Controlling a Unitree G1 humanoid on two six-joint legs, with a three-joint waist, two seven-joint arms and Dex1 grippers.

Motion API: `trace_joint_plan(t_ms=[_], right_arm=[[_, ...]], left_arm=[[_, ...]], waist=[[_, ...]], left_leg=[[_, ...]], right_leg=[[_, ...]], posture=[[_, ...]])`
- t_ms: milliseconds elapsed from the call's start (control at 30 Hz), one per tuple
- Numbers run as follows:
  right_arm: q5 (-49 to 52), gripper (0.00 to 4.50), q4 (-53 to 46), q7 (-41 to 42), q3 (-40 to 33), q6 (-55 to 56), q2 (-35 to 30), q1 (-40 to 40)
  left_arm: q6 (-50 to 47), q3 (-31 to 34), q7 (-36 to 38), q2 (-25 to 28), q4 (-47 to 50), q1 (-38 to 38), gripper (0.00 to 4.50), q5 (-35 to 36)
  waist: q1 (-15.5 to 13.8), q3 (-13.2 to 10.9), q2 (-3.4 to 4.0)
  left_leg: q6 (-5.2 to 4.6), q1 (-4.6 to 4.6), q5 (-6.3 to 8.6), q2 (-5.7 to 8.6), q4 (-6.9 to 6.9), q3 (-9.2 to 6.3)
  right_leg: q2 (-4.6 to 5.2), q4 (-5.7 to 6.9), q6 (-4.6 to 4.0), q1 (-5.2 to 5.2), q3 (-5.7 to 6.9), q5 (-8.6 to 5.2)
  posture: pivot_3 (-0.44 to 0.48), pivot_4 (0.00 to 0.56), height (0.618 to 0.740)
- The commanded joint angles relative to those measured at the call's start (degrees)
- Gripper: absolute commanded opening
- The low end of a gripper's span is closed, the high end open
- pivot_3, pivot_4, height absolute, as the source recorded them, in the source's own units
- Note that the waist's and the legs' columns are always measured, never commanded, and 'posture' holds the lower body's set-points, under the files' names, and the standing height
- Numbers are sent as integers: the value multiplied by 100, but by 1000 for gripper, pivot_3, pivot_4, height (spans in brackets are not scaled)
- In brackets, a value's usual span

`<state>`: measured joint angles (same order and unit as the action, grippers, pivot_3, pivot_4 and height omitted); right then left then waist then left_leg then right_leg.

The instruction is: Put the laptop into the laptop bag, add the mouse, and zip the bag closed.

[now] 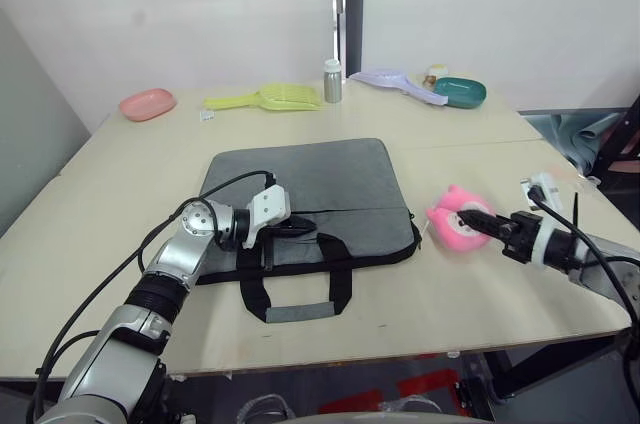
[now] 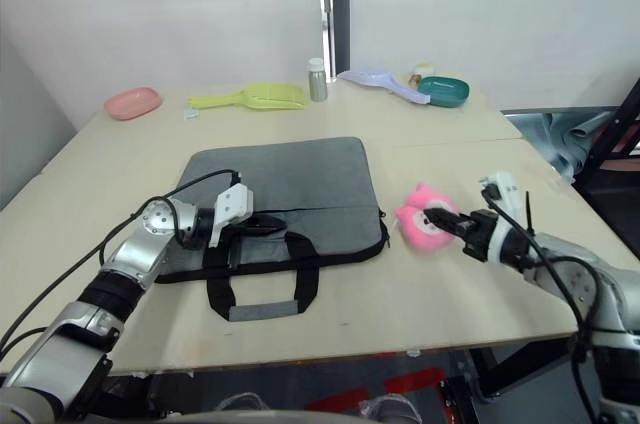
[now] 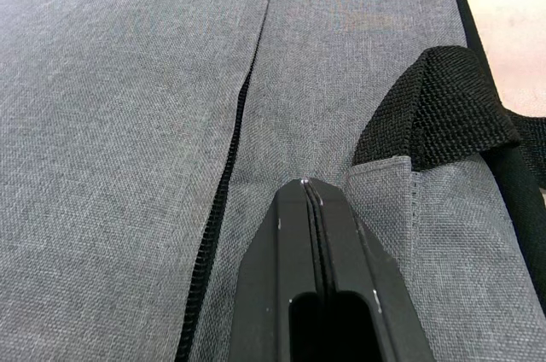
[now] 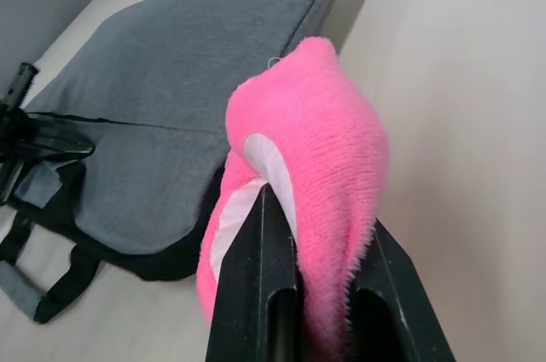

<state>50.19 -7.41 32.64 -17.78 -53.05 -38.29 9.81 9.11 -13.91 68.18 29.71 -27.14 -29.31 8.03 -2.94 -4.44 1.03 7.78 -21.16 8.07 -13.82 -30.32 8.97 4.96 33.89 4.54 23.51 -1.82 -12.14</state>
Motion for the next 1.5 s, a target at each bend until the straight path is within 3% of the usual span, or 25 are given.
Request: trace_joint_plan(t_ms=[33, 500, 733, 767, 867, 1000, 1133, 1167, 1300, 1500], right_arm=[[-79, 68, 31, -269, -129, 165, 203, 300], [-823, 68, 493, -524, 43, 702, 872, 806], [-718, 68, 107, -41, 271, 349, 669, 449], [-811, 688, 60, -6, 298, 441, 632, 392], [-881, 1551, -13, 85, 194, 591, 522, 279], [-1269, 2968, -88, 575, 94, 1295, 110, -12], [-2468, 4330, 76, 1568, 310, 3476, -608, -447], [-2626, 4500, 190, 1687, 300, 3841, -691, -462], [-2931, 4500, 649, 2064, 215, 4773, -929, -220], [-2970, 4500, 1029, 2506, 191, 5092, -1238, 278]], left_arm=[[-448, -599, 242, 232, -791, 513, 0, -725], [-508, -585, 262, 298, -631, 676, 0, -674], [-391, -377, 273, 253, -509, 767, 0, -405], [-292, -266, 196, 203, -484, 771, 0, -314], [-158, 179, -45, 89, -202, 842, 0, 69], [-118, 918, -508, 100, 242, 1017, 1169, 528], [-539, 2036, -1242, 390, 995, 1379, 2563, 1143], [-642, 2240, -1349, 471, 1183, 1485, 2919, 1249], [-995, 3130, -1622, 1011, 1734, 1995, 4309, 1525], [-1341, 3918, -1664, 1643, 1750, 2312, 4441, 1688]], waist=[[0, 1, 1], [40, 13, 7], [47, 14, 8], [47, 14, 8], [61, 12, 8], [47, -29, -12], [45, -66, -18], [61, -81, -28], [60, -152, -103], [-80, -220, -124]], left_leg=[[0, 0, 0, 0, 0, 1], [0, 3, 0, 0, 5, 8], [1, 4, 0, 0, 9, 10], [2, 4, 1, -1, 12, 10], [5, 3, 3, -3, 21, 19], [5, -16, 4, -4, 27, 31], [5, -54, 3, -13, 25, 30], [4, -77, 3, -20, 17, 29], [5, -114, 3, -48, -18, 20], [-35, -134, 22, -46, -78, 9]], right_leg=[[0, 0, -1, 1, 0, 1], [0, 0, -31, 3, -4, 19], [0, -1, -31, 4, -4, 19], [-1, -3, -32, 5, -4, 18], [-2, -10, -33, 12, -6, 16], [-4, -10, -35, 41, -14, 17], [-12, -9, -40, 77, -9, 19], [-21, -3, -44, 99, -8, 23], [-54, 19, -58, 142, -10, 31], [-46, 19, -61, 133, -7, 35]], posture=[[0, 150, 740], [0, 150, 740], [0, 150, 740], [0, 150, 740], [0, 150, 740], [0, 150, 740], [0, 150, 740], [0, 150, 740], [0, 150, 740], [0, 150, 740]])
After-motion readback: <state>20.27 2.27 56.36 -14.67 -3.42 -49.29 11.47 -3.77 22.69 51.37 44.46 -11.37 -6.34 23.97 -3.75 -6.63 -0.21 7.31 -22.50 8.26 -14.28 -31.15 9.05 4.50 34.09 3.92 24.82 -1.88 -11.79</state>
